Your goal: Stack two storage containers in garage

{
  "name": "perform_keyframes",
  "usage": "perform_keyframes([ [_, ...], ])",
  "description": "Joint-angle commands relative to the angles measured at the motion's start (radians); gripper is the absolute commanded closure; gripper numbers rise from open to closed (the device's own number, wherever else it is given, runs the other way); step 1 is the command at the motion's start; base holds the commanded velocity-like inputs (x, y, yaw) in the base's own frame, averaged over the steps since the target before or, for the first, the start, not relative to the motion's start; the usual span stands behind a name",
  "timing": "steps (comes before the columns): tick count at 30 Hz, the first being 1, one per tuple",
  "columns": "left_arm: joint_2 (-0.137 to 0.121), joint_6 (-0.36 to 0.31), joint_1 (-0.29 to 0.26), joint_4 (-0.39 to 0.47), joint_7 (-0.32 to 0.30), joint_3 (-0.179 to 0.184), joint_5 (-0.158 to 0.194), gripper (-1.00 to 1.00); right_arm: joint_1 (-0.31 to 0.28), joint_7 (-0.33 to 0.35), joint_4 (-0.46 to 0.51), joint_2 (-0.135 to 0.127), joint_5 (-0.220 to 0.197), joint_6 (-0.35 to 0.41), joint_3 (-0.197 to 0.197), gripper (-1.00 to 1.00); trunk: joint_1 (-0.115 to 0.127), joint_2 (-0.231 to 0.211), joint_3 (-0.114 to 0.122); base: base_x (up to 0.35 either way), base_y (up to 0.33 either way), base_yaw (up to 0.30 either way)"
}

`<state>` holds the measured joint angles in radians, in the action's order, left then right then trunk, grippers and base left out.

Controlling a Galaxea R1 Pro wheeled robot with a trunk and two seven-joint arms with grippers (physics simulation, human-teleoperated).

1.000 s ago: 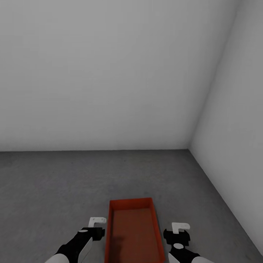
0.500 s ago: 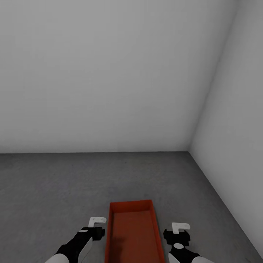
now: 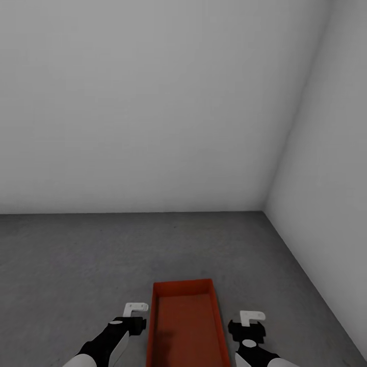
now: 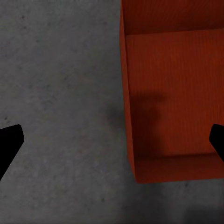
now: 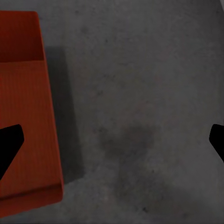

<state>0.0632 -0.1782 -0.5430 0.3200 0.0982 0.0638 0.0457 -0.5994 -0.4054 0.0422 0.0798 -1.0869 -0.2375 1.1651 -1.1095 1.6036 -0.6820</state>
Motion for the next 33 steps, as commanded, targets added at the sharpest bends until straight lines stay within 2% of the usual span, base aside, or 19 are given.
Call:
perform_keyframes([
  [1,0.000,-0.006,0.000,0.002,0.006,0.007,0.005,-1.00,0.000,-0.004,0.000,0.000,-0.011,-0.002,0.008,-1.00,0.000,0.000,-0.001,0.000,0.000,0.000],
  [7,0.000,-0.006,0.000,0.002,0.006,0.007,0.005,-1.00,0.000,-0.032,-0.001,0.003,-0.011,-0.002,0.008,-1.00,0.000,0.000,-0.001,0.000,0.000,-0.180],
  [21,-0.001,-0.002,0.000,0.002,0.007,0.008,0.005,-1.00,0.000,-0.036,-0.001,0.002,-0.011,-0.002,0.011,-1.00,0.000,0.000,-0.001,0.000,0.000,-0.280],
  [26,-0.002,-0.002,0.000,0.002,0.008,0.008,0.005,-1.00,0.000,-0.036,-0.001,0.002,-0.011,-0.003,0.011,-1.00,0.000,0.000,-0.001,-0.002,0.000,-0.077],
  [33,-0.001,-0.006,0.000,0.002,0.010,0.006,0.006,-1.00,0.000,-0.036,-0.001,0.002,-0.011,-0.003,0.011,-1.00,0.000,0.000,-0.001,-0.276,0.000,-0.001],
])
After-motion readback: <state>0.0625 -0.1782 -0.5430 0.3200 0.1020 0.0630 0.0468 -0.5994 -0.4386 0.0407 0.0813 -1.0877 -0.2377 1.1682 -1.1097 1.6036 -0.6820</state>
